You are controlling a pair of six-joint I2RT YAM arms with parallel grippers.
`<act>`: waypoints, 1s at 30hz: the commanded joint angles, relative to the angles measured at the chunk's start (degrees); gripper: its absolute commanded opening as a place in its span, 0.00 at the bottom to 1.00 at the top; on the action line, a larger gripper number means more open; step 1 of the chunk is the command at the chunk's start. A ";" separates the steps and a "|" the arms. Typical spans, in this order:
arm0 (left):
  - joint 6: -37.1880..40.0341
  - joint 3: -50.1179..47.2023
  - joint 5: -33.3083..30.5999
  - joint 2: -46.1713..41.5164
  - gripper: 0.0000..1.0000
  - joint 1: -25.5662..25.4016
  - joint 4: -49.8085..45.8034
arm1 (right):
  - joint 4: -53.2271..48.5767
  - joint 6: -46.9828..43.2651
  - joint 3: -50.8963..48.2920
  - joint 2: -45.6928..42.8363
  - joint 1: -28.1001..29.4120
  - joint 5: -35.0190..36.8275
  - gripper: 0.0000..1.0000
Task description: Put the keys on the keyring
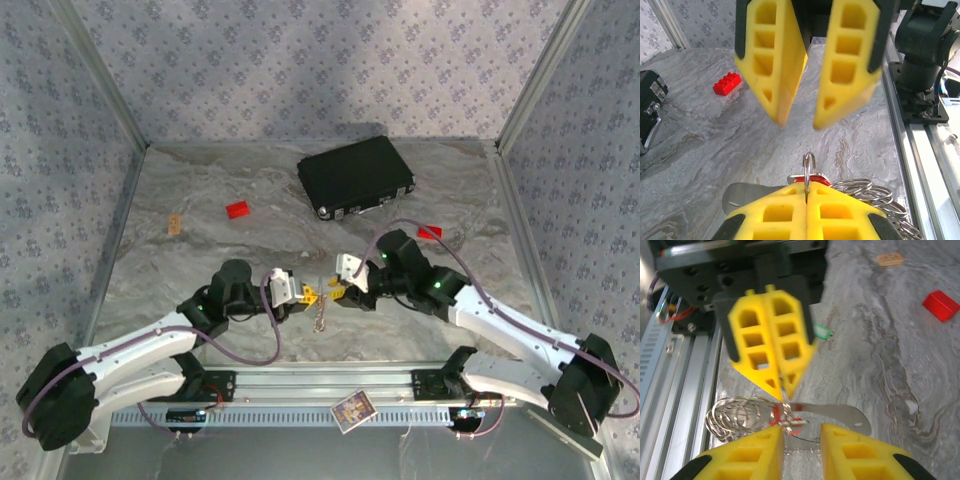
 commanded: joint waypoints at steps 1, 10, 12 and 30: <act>-3.88 -2.27 0.18 0.37 0.00 -0.44 10.90 | 8.49 8.33 -4.08 -2.59 -1.38 -3.61 0.26; -5.26 -3.51 -0.30 0.52 0.00 -0.44 13.43 | 11.68 11.67 -7.06 -1.56 -0.80 -2.73 0.29; -5.34 -3.51 -0.16 0.46 0.00 -0.44 13.54 | 12.47 11.90 -7.01 -0.62 -0.33 -2.94 0.29; -5.10 -3.42 0.73 0.21 0.00 -0.48 13.81 | 11.03 9.95 -4.52 4.10 1.25 -3.76 0.00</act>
